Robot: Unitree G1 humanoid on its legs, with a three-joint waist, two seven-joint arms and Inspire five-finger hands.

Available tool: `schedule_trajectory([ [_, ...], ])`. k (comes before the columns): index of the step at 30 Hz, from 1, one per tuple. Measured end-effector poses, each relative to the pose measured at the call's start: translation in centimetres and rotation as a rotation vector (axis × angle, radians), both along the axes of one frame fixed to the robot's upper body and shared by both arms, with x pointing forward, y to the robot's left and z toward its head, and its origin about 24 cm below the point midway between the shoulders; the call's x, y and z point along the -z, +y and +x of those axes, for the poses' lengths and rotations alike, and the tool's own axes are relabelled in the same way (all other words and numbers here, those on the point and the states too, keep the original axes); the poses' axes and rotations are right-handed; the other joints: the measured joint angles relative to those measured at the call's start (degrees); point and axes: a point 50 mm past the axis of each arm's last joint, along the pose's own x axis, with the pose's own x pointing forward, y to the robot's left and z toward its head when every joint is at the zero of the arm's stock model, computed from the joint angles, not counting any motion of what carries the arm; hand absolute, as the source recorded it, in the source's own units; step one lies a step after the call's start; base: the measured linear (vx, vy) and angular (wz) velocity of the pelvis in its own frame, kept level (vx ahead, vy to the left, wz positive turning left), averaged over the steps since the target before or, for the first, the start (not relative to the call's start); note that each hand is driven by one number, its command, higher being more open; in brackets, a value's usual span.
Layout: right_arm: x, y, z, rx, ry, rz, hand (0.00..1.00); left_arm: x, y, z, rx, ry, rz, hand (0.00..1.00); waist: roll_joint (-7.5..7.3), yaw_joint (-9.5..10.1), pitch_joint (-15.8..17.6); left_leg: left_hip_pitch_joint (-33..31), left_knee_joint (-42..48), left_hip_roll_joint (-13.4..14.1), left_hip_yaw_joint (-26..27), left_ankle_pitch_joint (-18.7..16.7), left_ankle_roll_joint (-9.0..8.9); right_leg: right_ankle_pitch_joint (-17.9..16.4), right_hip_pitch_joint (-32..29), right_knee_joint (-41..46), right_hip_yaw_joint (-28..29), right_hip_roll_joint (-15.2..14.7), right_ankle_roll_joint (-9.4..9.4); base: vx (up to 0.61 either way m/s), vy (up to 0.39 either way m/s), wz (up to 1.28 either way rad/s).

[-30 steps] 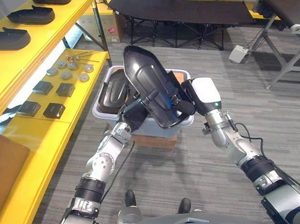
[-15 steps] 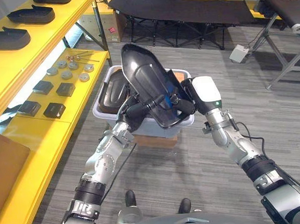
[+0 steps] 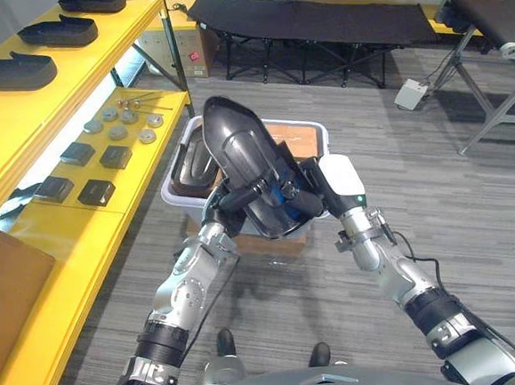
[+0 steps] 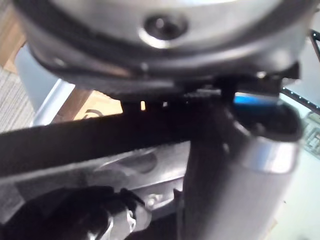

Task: Walk over and take three plastic housings, then place them on the shelf

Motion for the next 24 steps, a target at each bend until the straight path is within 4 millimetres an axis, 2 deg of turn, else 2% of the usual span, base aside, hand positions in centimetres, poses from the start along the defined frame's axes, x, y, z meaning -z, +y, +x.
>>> schedule_trajectory([
  [3,0.4,0.8,-0.5,-0.013,-0.003,0.017,0.0,1.1,0.1,-0.2,-0.056,0.064,-0.04,0.0,0.66,-0.13,-0.4,0.0,0.0,0.06,0.14,-0.04,-0.06,-0.05,-0.11,0.0,0.17,0.06,-0.04,0.0,0.0,-0.01],
  [9,1.0,1.8,-1.1,-0.015,0.007,0.056,0.0,1.5,0.3,-0.7,-0.105,0.057,-0.047,0.0,0.65,-0.08,-0.41,-0.05,0.02,0.06,0.12,-0.18,-0.17,-0.13,-0.13,0.0,0.1,0.06,-0.13,0.0,0.0,0.0],
  [10,1.0,1.9,-1.1,-0.011,0.005,0.062,1.0,1.5,0.3,-0.8,-0.108,0.055,-0.049,0.0,0.65,-0.03,-0.41,-0.06,0.02,0.07,0.1,-0.18,-0.18,-0.13,-0.12,0.0,0.05,0.06,-0.13,0.0,0.0,0.0],
  [13,1.0,2.2,-1.2,0.011,-0.002,0.108,1.0,1.4,0.4,-0.7,-0.121,0.034,-0.059,0.0,0.64,0.03,-0.42,-0.06,0.11,0.06,0.04,-0.19,-0.18,-0.13,-0.07,0.0,-0.21,0.04,-0.12,0.0,0.0,0.0],
  [18,0.3,3.0,-2.0,0.044,-0.021,0.291,1.0,0.8,0.9,-0.5,-0.206,-0.013,-0.113,0.0,0.6,0.01,-0.44,-0.05,0.12,-0.28,0.06,-0.2,-0.15,-0.21,-0.06,0.01,-0.66,0.1,-0.23,0.0,0.0,0.0],
  [21,-0.6,3.7,-3.0,0.001,-0.052,0.37,1.0,-0.4,2.4,-0.2,-0.351,-0.08,-0.145,0.0,0.58,-0.11,-0.47,-0.02,0.11,-0.27,0.09,-0.15,-0.09,-0.28,-0.06,0.02,-0.68,0.13,-0.32,0.0,0.0,0.0],
  [24,-1.4,3.6,-3.3,-0.005,-0.036,0.487,1.0,-1.8,4.6,-0.7,-0.478,-0.171,-0.047,0.0,0.54,-0.15,-0.56,0.01,0.11,-0.3,0.12,-0.15,-0.09,-0.34,-0.07,0.02,-0.68,0.1,-0.37,0.0,0.0,0.0],
])
